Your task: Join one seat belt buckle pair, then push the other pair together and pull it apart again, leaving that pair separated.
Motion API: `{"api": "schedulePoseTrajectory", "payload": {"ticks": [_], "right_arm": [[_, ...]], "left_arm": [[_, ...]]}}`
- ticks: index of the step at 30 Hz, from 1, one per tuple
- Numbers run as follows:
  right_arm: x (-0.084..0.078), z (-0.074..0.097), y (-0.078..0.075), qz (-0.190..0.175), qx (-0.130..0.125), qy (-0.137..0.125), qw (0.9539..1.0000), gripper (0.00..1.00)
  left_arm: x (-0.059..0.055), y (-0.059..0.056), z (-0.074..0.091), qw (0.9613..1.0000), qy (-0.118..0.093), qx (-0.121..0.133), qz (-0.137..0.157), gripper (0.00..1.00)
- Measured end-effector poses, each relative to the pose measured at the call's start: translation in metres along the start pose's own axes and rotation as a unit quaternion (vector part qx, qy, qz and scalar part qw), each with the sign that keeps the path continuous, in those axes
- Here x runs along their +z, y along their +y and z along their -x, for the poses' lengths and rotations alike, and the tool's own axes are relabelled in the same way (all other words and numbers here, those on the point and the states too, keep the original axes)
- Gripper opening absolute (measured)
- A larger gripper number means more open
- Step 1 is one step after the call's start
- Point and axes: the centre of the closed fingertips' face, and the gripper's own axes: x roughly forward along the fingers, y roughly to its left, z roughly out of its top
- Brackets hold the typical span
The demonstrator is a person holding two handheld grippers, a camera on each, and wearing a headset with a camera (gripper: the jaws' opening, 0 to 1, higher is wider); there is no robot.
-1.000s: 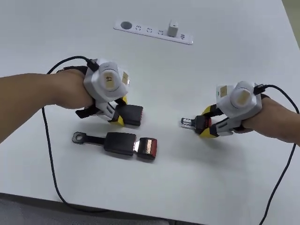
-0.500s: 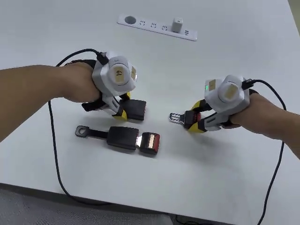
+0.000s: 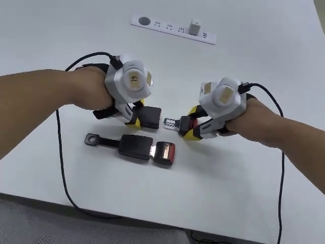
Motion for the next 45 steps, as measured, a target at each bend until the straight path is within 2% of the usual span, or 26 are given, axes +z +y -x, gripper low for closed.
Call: {"api": "schedulePoseTrajectory", "payload": {"ticks": [2,8,10,13,15,18,22,26,33,38,42,45], "right_arm": [[0.002,-0.003,0.000,0.000,-0.002,-0.004,1.0000,0.33],[0.008,-0.006,-0.002,0.002,-0.005,-0.013,0.9999,0.32],[0.010,-0.006,-0.002,0.001,-0.005,-0.015,0.9999,0.32],[0.019,-0.007,0.001,0.008,-0.006,-0.022,0.9997,0.32],[0.019,-0.011,-0.003,0.010,-0.005,-0.027,0.9996,0.32],[0.018,-0.011,-0.003,0.009,-0.002,-0.027,0.9996,0.32],[0.020,-0.010,-0.002,0.015,-0.003,-0.028,0.9995,0.31],[0.023,-0.011,-0.003,0.018,-0.010,-0.024,0.9995,0.30],[0.025,-0.013,-0.002,0.020,-0.013,-0.024,0.9994,0.30],[0.034,-0.015,0.001,0.025,-0.017,-0.027,0.9992,0.30],[0.033,-0.017,-0.002,0.018,-0.015,-0.031,0.9992,0.29],[0.036,-0.020,-0.002,0.022,-0.016,-0.023,0.9993,0.30]], "left_arm": [[0.002,-0.002,0.002,1.0000,0.002,-0.001,-0.002,0.33],[-0.003,0.004,-0.003,1.0000,0.002,-0.001,0.008,0.33],[0.004,-0.003,0.002,1.0000,0.000,-0.003,0.005,0.33],[0.003,-0.002,0.001,1.0000,0.003,-0.005,0.006,0.33],[0.004,-0.002,0.001,1.0000,0.005,-0.006,-0.001,0.33],[0.002,-0.002,0.000,1.0000,0.002,-0.007,-0.002,0.32],[0.005,-0.005,0.003,0.9999,-0.008,-0.009,-0.004,0.31],[0.002,-0.001,-0.001,0.9998,-0.012,-0.014,-0.003,0.31],[0.003,-0.002,-0.001,0.9998,-0.011,-0.013,-0.005,0.31],[0.004,-0.003,0.001,0.9999,-0.010,-0.012,-0.005,0.31],[0.001,-0.001,0.000,0.9999,-0.011,-0.012,-0.005,0.31],[0.001,-0.001,0.000,0.9998,-0.010,-0.012,-0.007,0.31]]}}
